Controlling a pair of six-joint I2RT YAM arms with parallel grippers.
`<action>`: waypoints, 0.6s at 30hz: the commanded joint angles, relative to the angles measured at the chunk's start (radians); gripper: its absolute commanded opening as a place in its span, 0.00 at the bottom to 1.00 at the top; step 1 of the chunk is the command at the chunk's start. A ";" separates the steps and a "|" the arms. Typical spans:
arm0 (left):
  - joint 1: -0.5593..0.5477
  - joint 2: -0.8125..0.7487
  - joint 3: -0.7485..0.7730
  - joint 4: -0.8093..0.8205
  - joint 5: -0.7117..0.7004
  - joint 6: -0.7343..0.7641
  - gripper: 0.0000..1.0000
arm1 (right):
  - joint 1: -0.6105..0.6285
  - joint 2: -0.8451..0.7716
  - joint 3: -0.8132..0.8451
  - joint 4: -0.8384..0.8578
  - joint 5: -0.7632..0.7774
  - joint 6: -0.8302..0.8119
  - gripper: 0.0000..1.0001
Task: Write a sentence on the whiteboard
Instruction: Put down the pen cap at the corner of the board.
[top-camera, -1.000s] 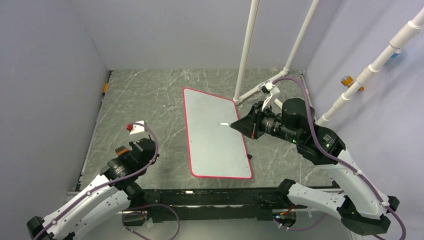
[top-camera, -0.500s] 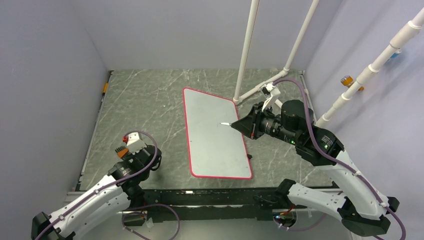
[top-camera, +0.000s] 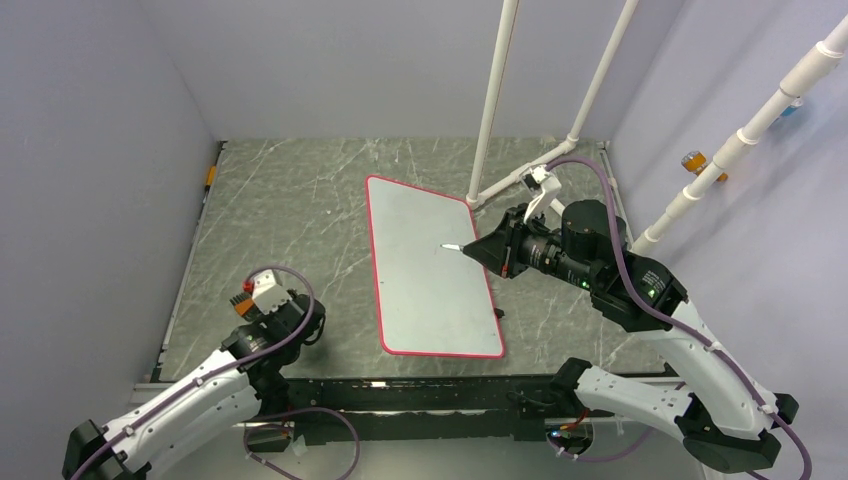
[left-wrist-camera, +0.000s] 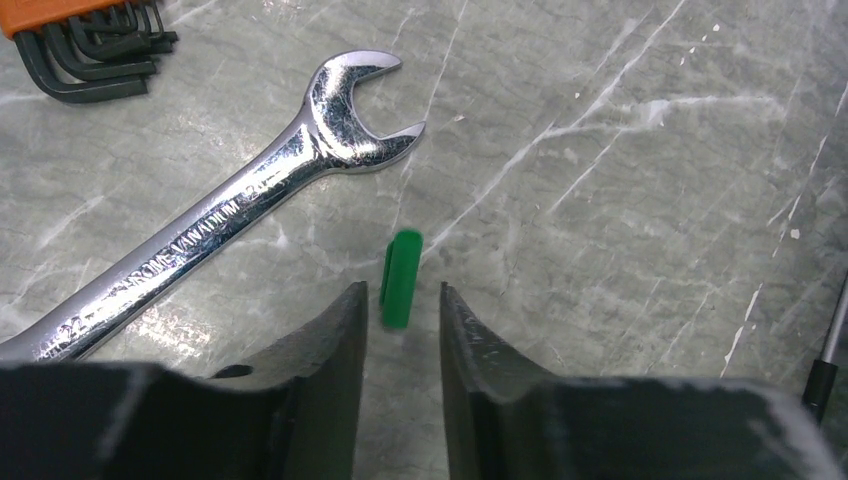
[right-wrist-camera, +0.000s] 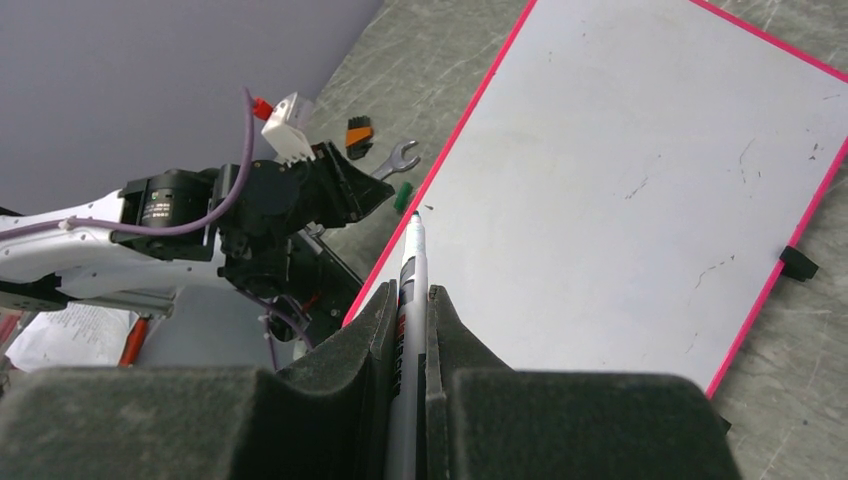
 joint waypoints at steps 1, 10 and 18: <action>0.005 -0.026 0.020 -0.016 -0.024 -0.003 0.45 | 0.001 -0.012 0.013 0.012 0.025 -0.005 0.00; 0.005 -0.084 0.364 -0.141 -0.102 0.338 0.83 | 0.000 -0.015 0.091 -0.042 0.130 -0.045 0.00; 0.001 0.094 0.728 -0.127 0.137 0.557 0.76 | 0.000 -0.054 0.153 -0.088 0.350 -0.074 0.00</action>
